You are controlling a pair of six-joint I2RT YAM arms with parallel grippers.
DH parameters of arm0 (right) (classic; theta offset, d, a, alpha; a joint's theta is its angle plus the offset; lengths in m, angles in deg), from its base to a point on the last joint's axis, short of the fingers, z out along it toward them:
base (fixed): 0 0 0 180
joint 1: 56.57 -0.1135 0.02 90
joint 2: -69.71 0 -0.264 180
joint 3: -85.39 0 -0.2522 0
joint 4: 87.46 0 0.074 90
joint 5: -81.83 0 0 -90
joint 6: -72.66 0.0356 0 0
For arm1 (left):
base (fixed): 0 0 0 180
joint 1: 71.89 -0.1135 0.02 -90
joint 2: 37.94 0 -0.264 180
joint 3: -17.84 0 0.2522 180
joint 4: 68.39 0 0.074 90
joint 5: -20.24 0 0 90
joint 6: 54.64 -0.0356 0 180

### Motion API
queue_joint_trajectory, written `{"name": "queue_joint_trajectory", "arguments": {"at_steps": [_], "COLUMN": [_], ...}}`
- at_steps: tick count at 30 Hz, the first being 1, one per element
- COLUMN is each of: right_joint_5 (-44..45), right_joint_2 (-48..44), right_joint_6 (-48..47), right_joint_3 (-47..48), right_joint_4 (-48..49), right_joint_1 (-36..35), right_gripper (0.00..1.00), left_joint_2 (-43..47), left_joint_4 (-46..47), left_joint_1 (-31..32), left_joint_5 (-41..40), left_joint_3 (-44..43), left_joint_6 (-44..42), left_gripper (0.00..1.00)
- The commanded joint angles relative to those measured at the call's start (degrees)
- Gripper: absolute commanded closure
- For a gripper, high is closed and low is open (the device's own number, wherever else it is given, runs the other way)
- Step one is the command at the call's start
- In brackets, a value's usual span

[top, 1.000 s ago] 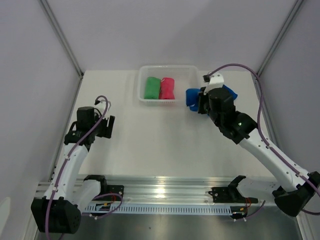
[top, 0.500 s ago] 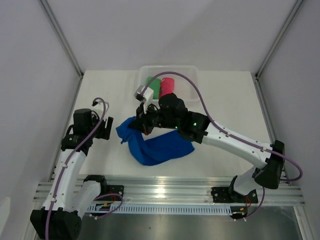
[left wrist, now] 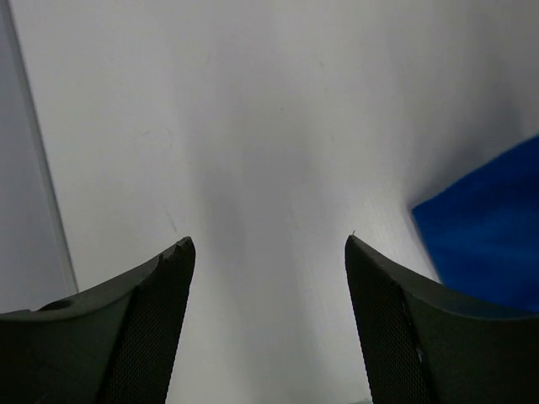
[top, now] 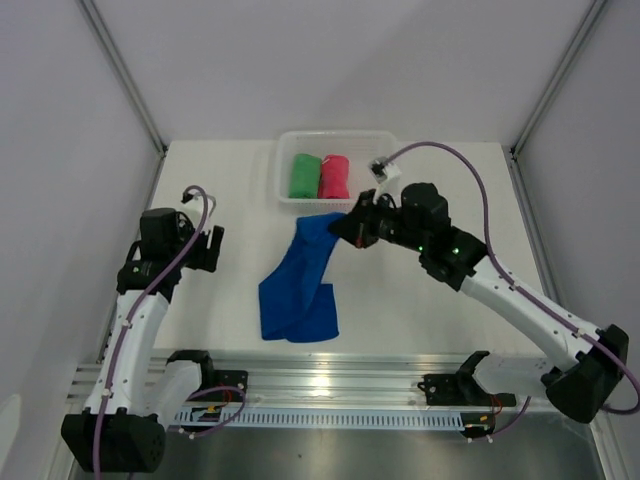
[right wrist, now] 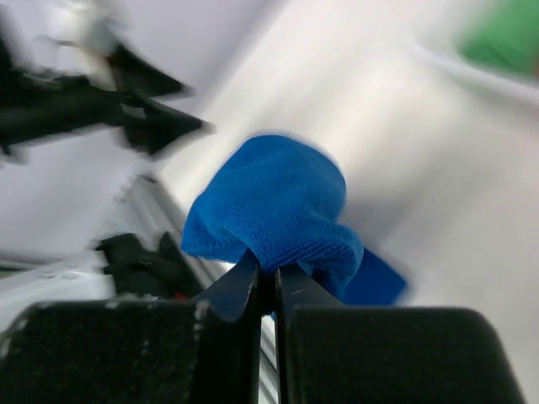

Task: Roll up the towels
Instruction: Move the towel to the center of the board, then flatten the towel

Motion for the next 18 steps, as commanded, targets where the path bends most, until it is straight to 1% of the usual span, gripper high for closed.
{"name": "queue_joint_trajectory", "arguments": {"at_steps": [1, 2, 3, 4, 5, 6, 7, 8, 9, 10, 11, 12, 13, 14, 15, 16, 17, 18], "right_joint_5": [5.4, 7.9, 13.3, 16.0, 18.6, 20.5, 23.1, 23.6, 23.6, 22.9, 22.4, 21.6, 19.9, 19.5, 20.1, 21.3, 25.0, 26.8], "right_joint_2": [-5.9, -7.6, -9.4, -11.5, -16.0, -18.4, -20.9, -24.9, -26.1, -26.6, -25.3, -23.8, -22.2, -19.1, -17.9, -16.7, -15.7, -13.1], "right_joint_6": [2.9, 3.4, 3.6, 4.9, 5.7, 6.3, 7.6, 8.3, 8.5, 7.9, 7.6, 7.3, 7.2, 7.5, 7.9, 8.3, 8.5, 9.1], "right_joint_3": [-10.1, -12.1, -14.0, -18.3, -20.4, -22.4, -26.4, -28.0, -29.3, -30.3, -30.0, -29.7, -29.3, -29.1, -29.3, -29.8, -29.9, -30.0], "right_joint_4": [-15.7, -18.4, -20.6, -22.4, -22.5, -22.0, -19.7, -18.7, -17.4, -16.6, -17.1, -17.9, -19.8, -20.3, -20.2, -19.7, -19.0, -18.1], "right_joint_1": [5.9, 9.5, 11.5, 14.0, 19.7, 22.3, 24.9, 28.6, 29.6, 30.1, 29.7, 29.4, 28.6, 27.5, 22.8, 19.5, 16.0, 9.9], "right_gripper": [0.94, 0.69, 0.5, 0.38, 0.32, 0.32, 0.32, 0.36, 0.37, 0.38, 0.4, 0.41, 0.43, 0.46, 0.46, 0.47, 0.47, 0.46], "left_joint_2": [-2.5, -3.0, -3.5, -4.3, -4.5, -4.6, -4.5, -4.0, -3.8, -3.3, -3.0, -3.0, -2.7, -2.3, -1.9, -1.5, -0.8, 0.3], "left_joint_4": [-3.6, -4.6, -6.0, -6.8, -7.1, -7.6, -7.8, -7.9, -8.0, -8.2, -8.2, -8.3, -8.3, -8.2, -7.8, -6.5, -5.5, -4.5], "left_joint_1": [-0.4, 0.3, 0.4, 3.9, 5.9, 7.9, 10.5, 16.1, 19.0, 24.5, 27.1, 29.5, 34.1, 35.9, 37.5, 40.1, 41.3, 42.3], "left_joint_5": [11.1, 14.8, 16.1, 16.9, 16.8, 16.1, 15.1, 12.8, 11.8, 10.9, 10.0, 8.4, 7.5, 6.5, 5.0, 4.4, 3.4, 2.4], "left_joint_3": [-2.5, -2.4, -2.5, -2.1, -1.6, -1.2, 0.0, 1.2, 2.0, 3.7, 5.7, 6.6, 8.6, 10.7, 11.4, 14.6, 15.2, 16.7], "left_joint_6": [-3.2, -3.7, -4.9, -5.7, -6.4, -7.8, -8.6, -9.1, -10.3, -11.2, -11.7, -12.8, -13.2, -13.7, -13.9, -14.2, -14.4, -14.5], "left_gripper": [0.26, 0.28, 0.28, 0.29, 0.3, 0.3, 0.3, 0.3, 0.3, 0.3, 0.29, 0.26, 0.15, 0.13, 0.09, 0.08, 0.08, 0.08]}}
